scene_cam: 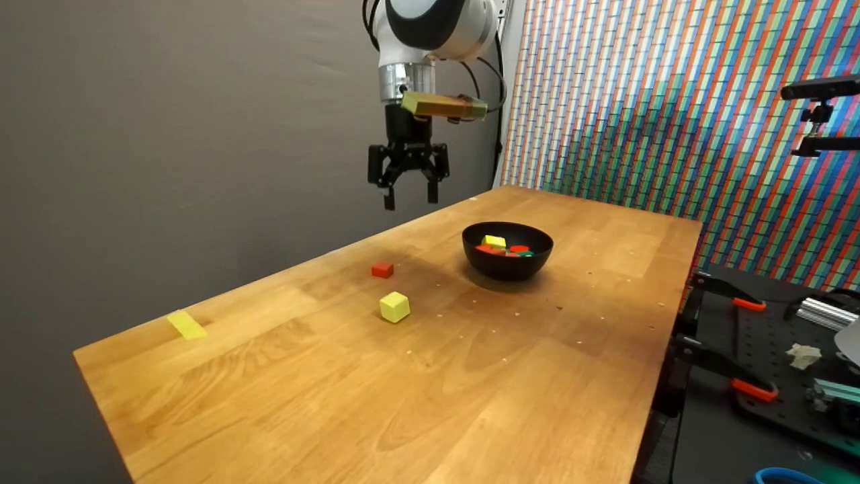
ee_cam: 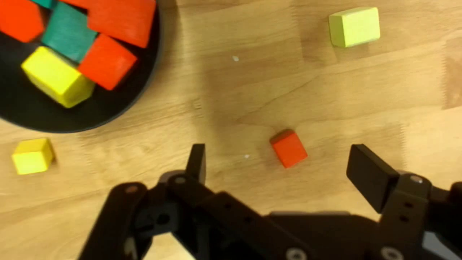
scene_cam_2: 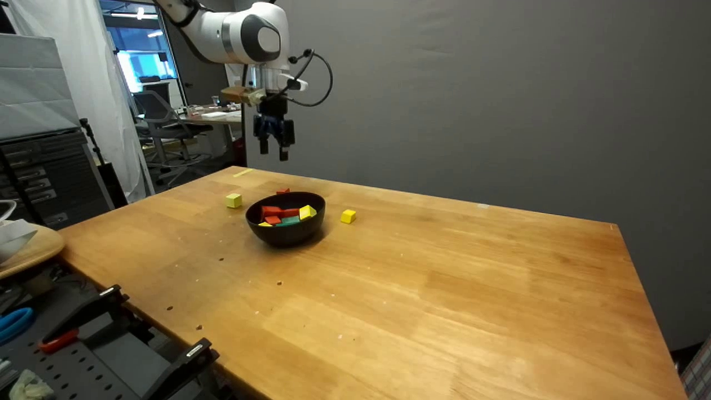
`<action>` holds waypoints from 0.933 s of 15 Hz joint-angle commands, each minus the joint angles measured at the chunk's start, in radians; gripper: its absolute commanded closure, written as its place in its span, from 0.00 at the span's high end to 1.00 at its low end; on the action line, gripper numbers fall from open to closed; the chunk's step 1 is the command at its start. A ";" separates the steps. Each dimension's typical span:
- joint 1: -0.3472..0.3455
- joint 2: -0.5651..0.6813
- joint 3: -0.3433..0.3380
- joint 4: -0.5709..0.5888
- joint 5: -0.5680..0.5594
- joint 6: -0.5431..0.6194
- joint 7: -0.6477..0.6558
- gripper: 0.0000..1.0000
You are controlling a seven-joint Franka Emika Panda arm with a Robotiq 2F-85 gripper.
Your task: Remove the cubes from the bowl
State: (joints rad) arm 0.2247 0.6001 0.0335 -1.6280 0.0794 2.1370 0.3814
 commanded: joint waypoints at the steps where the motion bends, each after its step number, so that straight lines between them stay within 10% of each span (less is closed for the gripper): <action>1: -0.035 -0.168 -0.042 -0.164 -0.035 -0.032 0.012 1.00; 14: -0.179 -0.144 -0.061 -0.424 0.117 0.122 0.049 0.63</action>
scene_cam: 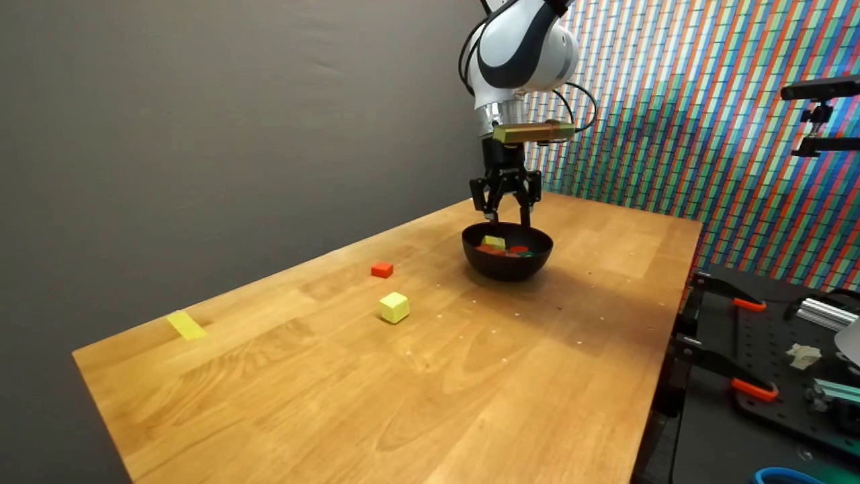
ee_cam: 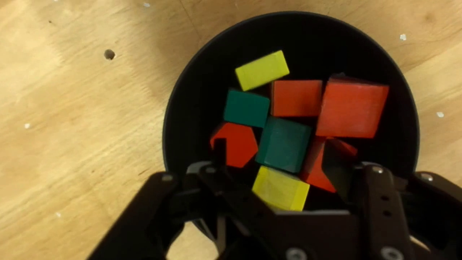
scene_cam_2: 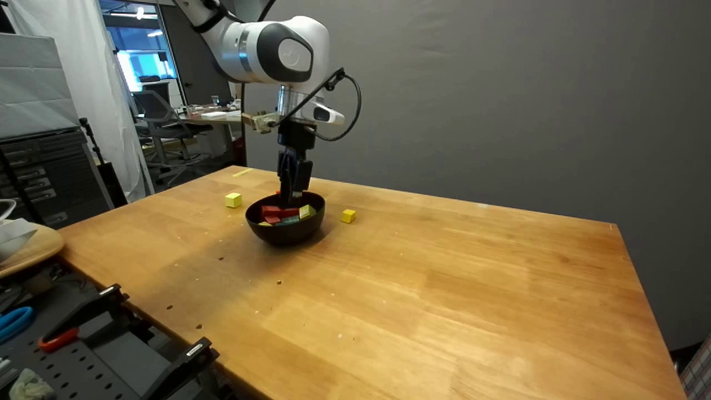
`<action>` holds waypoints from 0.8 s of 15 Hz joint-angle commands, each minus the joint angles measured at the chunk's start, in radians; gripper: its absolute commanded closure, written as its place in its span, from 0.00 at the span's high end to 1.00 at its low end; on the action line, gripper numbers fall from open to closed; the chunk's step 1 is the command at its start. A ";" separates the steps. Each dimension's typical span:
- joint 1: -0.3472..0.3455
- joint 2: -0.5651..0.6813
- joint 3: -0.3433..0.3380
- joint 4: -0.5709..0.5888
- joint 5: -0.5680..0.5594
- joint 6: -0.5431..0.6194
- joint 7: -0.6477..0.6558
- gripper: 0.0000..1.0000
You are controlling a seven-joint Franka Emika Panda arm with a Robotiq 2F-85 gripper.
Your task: Remove the cubes from the bowl
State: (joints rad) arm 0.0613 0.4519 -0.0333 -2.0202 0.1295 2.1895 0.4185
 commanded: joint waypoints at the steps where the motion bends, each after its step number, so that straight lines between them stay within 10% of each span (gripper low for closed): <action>1: -0.017 0.013 0.007 -0.039 0.089 0.109 0.015 0.67; 9: -0.008 0.075 0.009 -0.085 0.192 0.364 0.040 0.70; 12: -0.007 0.068 0.010 -0.108 0.204 0.407 0.045 0.36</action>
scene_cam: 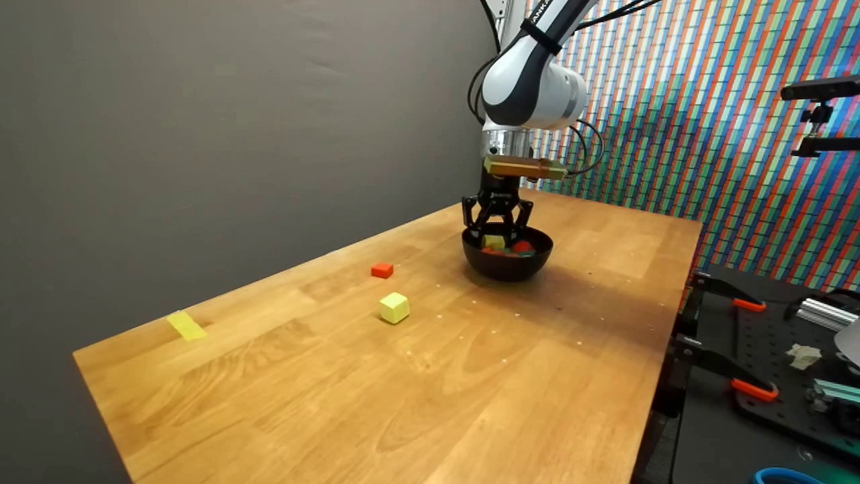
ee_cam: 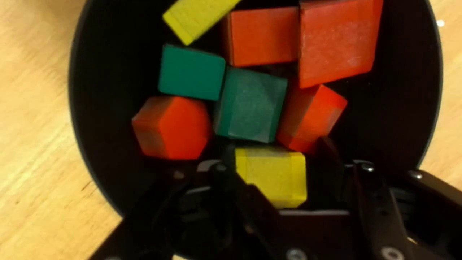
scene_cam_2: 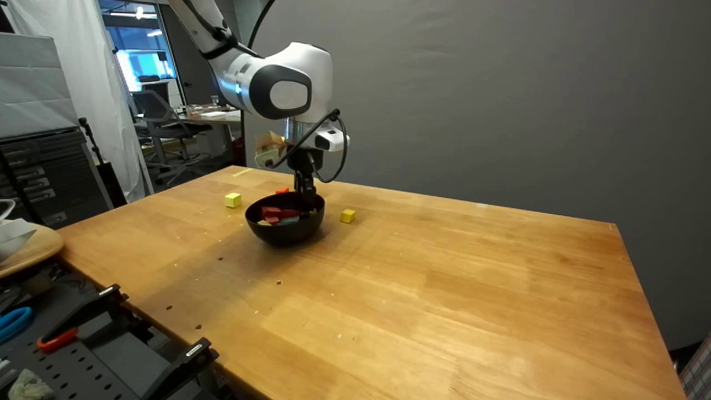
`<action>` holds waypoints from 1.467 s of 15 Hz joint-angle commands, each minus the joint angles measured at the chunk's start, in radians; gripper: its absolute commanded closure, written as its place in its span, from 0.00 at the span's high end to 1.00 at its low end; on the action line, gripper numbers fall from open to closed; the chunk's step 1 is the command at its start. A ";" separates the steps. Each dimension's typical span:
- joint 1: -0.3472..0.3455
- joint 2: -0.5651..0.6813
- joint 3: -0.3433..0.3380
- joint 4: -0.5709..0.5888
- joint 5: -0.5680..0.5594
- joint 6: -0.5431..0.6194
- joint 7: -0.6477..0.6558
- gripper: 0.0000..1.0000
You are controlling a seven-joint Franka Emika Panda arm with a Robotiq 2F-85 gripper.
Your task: Remove the cubes from the bowl
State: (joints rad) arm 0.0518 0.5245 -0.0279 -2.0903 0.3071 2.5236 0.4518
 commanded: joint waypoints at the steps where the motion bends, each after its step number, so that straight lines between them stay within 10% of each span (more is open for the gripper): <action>1: 0.006 -0.010 0.005 -0.049 0.028 0.093 0.014 0.27; 6: 0.014 -0.111 0.011 -0.097 -0.006 0.013 -0.016 0.21; 13: 0.154 -0.341 -0.034 -0.117 -0.423 -0.098 0.130 0.21; 22: 0.148 0.045 0.025 0.268 -0.387 0.005 0.047 0.21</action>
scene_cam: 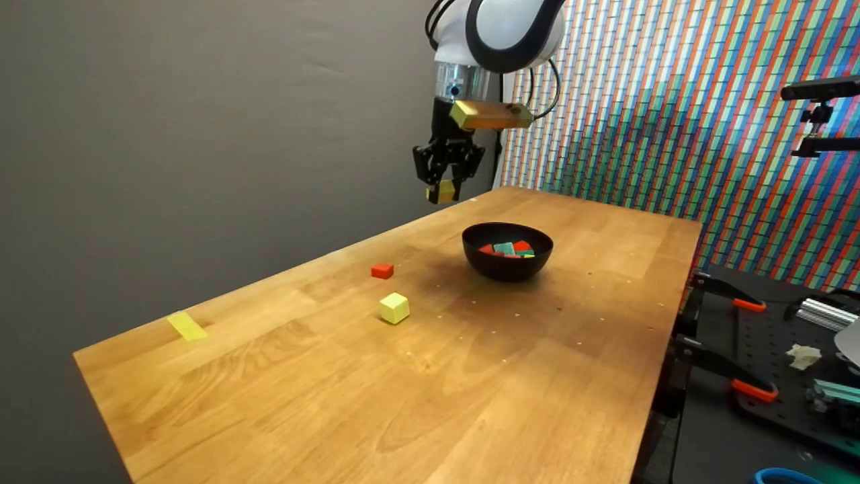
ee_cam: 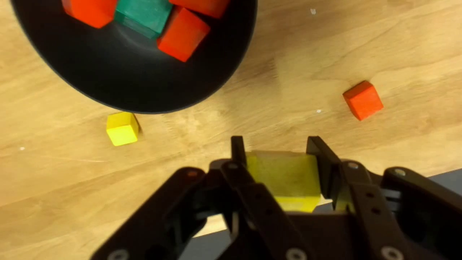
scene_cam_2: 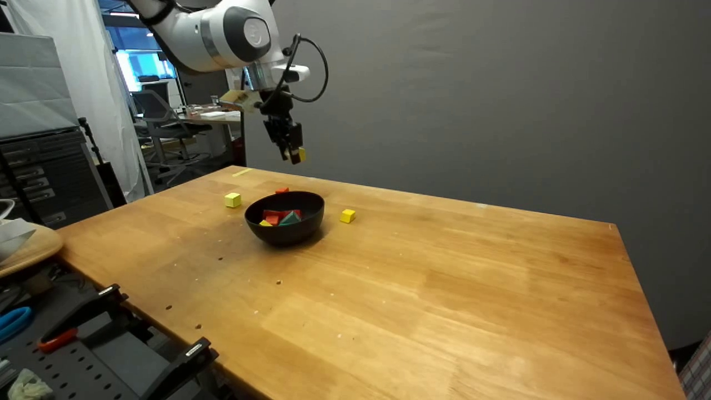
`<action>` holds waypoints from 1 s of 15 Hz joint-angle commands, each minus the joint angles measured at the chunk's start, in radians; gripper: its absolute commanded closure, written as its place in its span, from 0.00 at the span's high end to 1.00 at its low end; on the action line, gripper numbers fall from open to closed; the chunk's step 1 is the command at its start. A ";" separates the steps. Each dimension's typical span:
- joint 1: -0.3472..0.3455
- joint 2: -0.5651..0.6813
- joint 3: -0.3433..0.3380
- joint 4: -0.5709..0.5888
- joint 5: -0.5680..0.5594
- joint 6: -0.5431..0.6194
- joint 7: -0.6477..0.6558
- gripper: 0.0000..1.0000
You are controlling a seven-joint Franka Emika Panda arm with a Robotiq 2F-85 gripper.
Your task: Remove the cubes from the bowl
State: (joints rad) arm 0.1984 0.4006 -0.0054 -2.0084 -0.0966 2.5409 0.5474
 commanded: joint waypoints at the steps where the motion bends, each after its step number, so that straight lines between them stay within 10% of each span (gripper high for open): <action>1: 0.008 0.222 -0.004 0.245 0.013 -0.028 -0.060 0.21; 8: 0.001 0.419 0.008 0.504 0.048 -0.156 -0.162 0.21; 9: -0.002 0.425 0.009 0.522 0.052 -0.186 -0.173 0.32; 10: -0.004 0.425 0.009 0.531 0.056 -0.210 -0.184 0.71; 15: -0.013 0.316 0.012 0.471 0.073 -0.320 -0.203 0.99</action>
State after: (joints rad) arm 0.1994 0.7997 -0.0024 -1.5006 -0.0538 2.2939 0.3770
